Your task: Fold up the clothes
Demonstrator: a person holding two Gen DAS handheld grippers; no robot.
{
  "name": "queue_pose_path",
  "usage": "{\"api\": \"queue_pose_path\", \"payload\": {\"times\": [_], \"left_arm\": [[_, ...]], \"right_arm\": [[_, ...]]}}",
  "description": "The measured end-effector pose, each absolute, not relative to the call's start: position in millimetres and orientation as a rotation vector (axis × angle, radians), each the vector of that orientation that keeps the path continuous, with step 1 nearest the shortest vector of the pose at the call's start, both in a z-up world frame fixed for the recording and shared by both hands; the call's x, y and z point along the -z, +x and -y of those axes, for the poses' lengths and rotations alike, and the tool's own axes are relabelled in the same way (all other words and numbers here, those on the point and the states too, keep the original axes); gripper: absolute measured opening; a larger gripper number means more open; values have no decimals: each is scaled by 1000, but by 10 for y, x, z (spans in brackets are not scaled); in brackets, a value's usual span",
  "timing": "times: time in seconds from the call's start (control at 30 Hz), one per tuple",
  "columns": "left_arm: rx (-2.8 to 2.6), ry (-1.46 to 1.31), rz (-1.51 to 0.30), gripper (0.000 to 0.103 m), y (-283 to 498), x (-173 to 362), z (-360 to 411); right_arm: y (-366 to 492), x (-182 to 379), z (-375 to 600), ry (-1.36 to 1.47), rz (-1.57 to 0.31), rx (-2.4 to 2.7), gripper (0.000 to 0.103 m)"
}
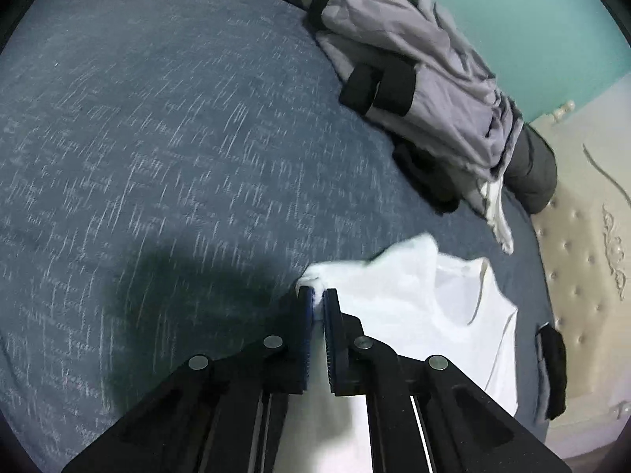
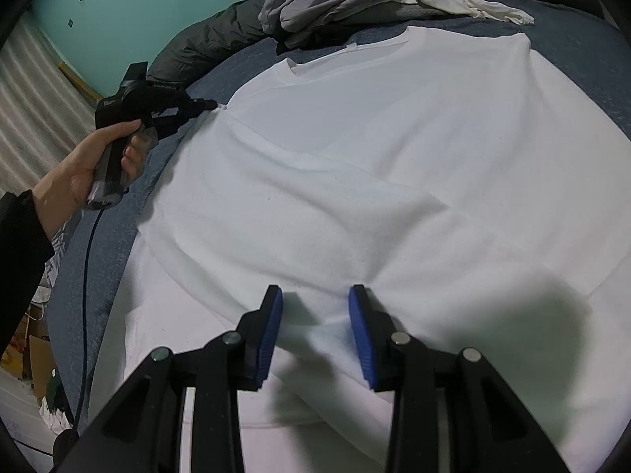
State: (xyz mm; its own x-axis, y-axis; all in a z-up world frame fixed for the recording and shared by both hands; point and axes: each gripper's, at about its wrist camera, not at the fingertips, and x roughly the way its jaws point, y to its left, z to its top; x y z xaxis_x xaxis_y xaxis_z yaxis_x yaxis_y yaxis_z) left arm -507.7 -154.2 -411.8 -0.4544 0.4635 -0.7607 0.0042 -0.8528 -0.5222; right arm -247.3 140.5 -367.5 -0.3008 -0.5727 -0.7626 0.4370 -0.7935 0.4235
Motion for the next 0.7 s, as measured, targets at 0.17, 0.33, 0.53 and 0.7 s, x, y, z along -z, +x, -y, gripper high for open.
{"api": "queue_pose_path", "payload": {"times": [0.17, 0.33, 0.53, 0.7], "left_arm": [[-2437, -1421, 650, 4, -5206, 3955, 1490], [-2519, -1394, 658, 3, -5216, 3778, 1604], [-2461, -1441, 616, 4, -5104, 3764, 1618], [-2422, -1483, 564, 12, -5032, 3892, 1501]], "right_arm": [[-2469, 3671, -1424, 1317, 174, 2118, 35], [-2453, 3664, -1449, 1318, 174, 2120, 35], [-2455, 3656, -1467, 1323, 179, 2118, 35], [-2458, 3654, -1462, 1326, 182, 2117, 35]]}}
